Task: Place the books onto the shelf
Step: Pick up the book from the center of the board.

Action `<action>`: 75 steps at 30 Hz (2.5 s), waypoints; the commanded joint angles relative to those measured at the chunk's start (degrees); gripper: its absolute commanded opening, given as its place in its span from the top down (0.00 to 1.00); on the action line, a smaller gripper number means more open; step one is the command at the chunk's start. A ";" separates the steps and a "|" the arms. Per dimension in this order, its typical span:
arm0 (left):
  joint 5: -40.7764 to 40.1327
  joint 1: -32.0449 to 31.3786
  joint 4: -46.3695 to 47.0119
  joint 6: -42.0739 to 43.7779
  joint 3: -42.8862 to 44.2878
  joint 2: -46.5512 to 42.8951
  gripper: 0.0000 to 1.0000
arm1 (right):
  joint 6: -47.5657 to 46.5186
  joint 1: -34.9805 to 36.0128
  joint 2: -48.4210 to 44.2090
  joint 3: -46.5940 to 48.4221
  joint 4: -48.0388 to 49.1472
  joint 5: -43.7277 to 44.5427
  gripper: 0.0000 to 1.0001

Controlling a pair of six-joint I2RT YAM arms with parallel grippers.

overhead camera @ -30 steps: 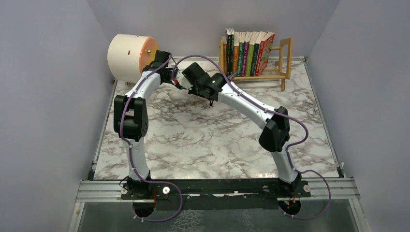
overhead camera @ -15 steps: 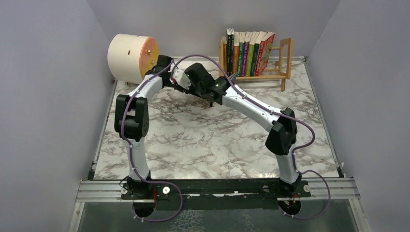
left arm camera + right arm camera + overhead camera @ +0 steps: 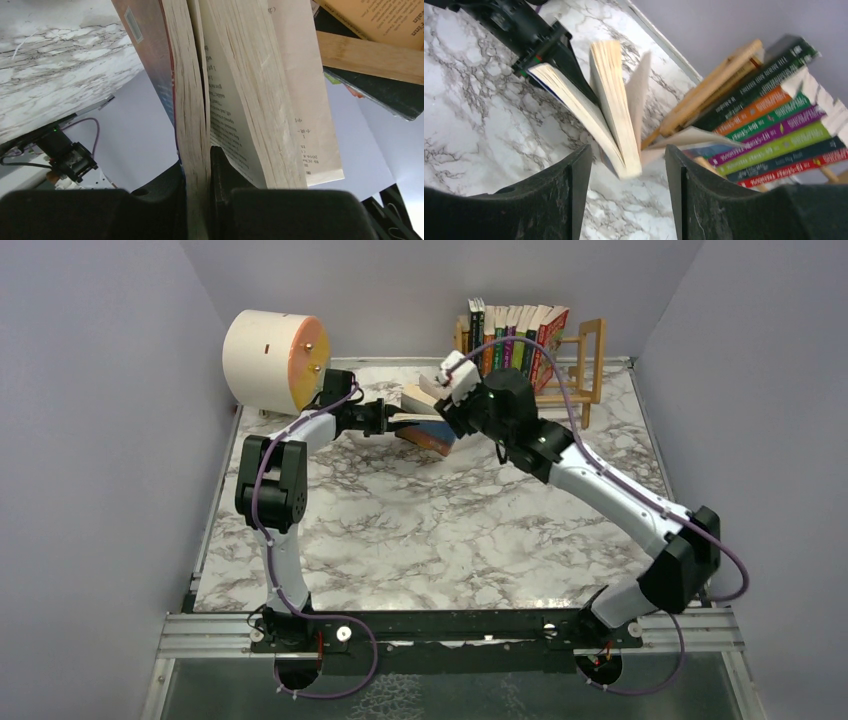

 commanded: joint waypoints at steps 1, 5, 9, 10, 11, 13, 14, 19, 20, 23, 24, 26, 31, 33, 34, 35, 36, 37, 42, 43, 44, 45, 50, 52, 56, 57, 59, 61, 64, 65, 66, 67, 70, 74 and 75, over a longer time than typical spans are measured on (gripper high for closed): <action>4.77 0.72 8.53 -6.30 -0.20 -4.05 1.00 | 6.77 -3.08 -9.39 -14.75 19.54 -7.54 0.45; 4.59 1.30 8.21 -6.91 -0.28 -4.14 1.00 | 11.49 -7.14 -12.32 -23.43 25.29 -13.19 0.44; 5.88 1.71 8.75 -7.60 0.32 -3.41 1.00 | 14.05 -10.83 -12.77 -31.12 33.32 -19.86 0.40; 6.11 1.88 8.70 -7.65 0.57 -3.23 1.00 | 14.65 -11.70 -12.38 -32.64 35.13 -21.37 0.38; 6.21 2.04 8.70 -7.65 0.76 -3.08 1.00 | 15.05 -12.65 -11.82 -33.93 36.97 -22.84 0.38; 6.62 2.32 8.68 -7.72 1.11 -2.87 1.00 | 15.18 -14.30 -10.27 -35.64 39.48 -26.11 0.35; 6.71 2.42 8.70 -7.62 1.29 -2.73 1.00 | 15.25 -15.06 -9.28 -35.99 40.18 -27.43 0.35; 7.47 2.64 8.26 -6.94 2.15 -1.79 1.00 | 15.12 -17.87 -4.12 -37.30 45.07 -35.47 0.34; 7.81 2.64 8.32 -6.84 2.22 -1.56 1.00 | 15.08 -18.13 -2.94 -36.80 45.52 -36.05 0.34; 7.88 2.64 8.38 -6.56 2.06 -1.42 1.00 | 14.50 -18.74 0.87 -35.00 46.85 -39.50 0.33; 7.93 2.60 8.54 -6.50 2.05 -1.44 1.00 | 14.10 -18.75 2.23 -34.11 47.36 -40.26 0.33; 7.95 2.56 8.69 -6.36 2.14 -1.31 1.00 | 13.60 -18.75 4.90 -32.87 49.26 -41.19 0.25; 7.95 2.00 8.76 -6.03 2.06 -1.50 1.00 | 12.31 -18.75 10.71 -28.94 51.70 -42.29 0.15; 7.87 1.49 8.77 -5.78 2.24 -1.53 1.00 | 11.88 -18.75 12.84 -27.03 51.63 -42.35 0.13; 7.94 1.19 8.78 -5.68 2.38 -1.45 1.00 | 11.48 -18.75 14.21 -26.41 51.88 -42.32 0.13; 7.95 0.75 8.79 -5.60 2.54 -1.35 1.00 | 11.05 -18.75 15.04 -25.87 52.14 -42.62 0.13; 7.95 0.25 8.79 -5.41 2.64 -1.35 1.00 | 10.87 -18.75 15.87 -25.46 52.74 -42.85 0.13; 8.02 -0.26 8.75 -5.31 2.66 -1.27 1.00 | 10.81 -18.75 16.77 -25.08 53.33 -43.02 0.13; 8.06 -3.33 10.33 -5.80 2.36 -1.17 1.00 | 10.35 -18.75 20.90 -23.50 55.81 -44.70 0.12; 7.96 -3.94 10.63 -5.85 2.32 -1.25 1.00 | 10.41 -18.75 21.46 -23.57 56.69 -44.94 0.12; 7.89 -4.52 10.78 -5.81 2.25 -1.33 1.00 | 10.40 -18.75 22.00 -23.69 57.71 -45.17 0.12; 7.86 -4.97 10.88 -5.74 2.04 -1.39 1.00 | 10.39 -18.75 22.43 -23.79 58.58 -45.35 0.12; 7.67 -6.22 13.01 -6.69 -1.07 -2.57 1.00 | 10.53 -18.75 23.39 -24.92 62.24 -45.72 0.12; 7.73 -6.31 14.86 -7.47 -2.87 -3.38 1.00 | 10.87 -18.75 23.51 -26.16 64.45 -46.65 0.12; 8.28 -6.49 19.18 -9.58 -7.46 -5.63 1.00 | 11.84 -18.75 23.06 -29.55 69.24 -48.12 0.13; 8.42 -6.50 20.18 -9.99 -8.60 -6.19 1.00 | 12.34 -18.75 22.74 -30.31 70.21 -48.49 0.15; 8.93 -6.50 23.35 -11.42 -10.95 -7.28 1.00 | 12.90 -18.66 22.21 -32.27 72.46 -49.43 0.17; 9.11 -6.46 26.82 -13.93 -13.51 -8.43 1.00 | 13.45 -18.59 21.55 -33.70 74.09 -50.50 0.18; 9.62 -6.41 27.20 -13.73 -14.26 -9.41 1.00 | 13.42 -18.17 20.30 -35.27 74.84 -51.30 0.20; 9.74 -6.41 27.19 -13.72 -14.50 -9.82 1.00 | 13.30 -18.01 19.57 -35.64 74.63 -51.50 0.21; 9.71 -6.37 27.19 -13.72 -14.62 -10.24 1.00 | 13.08 -17.90 19.08 -35.95 74.49 -51.57 0.21; 9.83 -6.33 27.16 -13.78 -14.69 -10.57 1.00 | 12.87 -17.81 18.55 -36.32 74.47 -51.75 0.23; 10.35 -5.85 27.27 -13.93 -14.45 -11.54 1.00 | 12.32 -17.69 16.99 -37.11 73.80 -52.28 0.25; 10.66 -4.83 27.27 -14.22 -13.96 -12.56 1.00 | 11.71 -17.66 15.37 -37.28 72.66 -52.09 0.27; 10.67 -4.69 27.25 -14.20 -13.77 -12.64 1.00 | 11.69 -17.64 15.36 -37.13 72.45 -51.92 0.27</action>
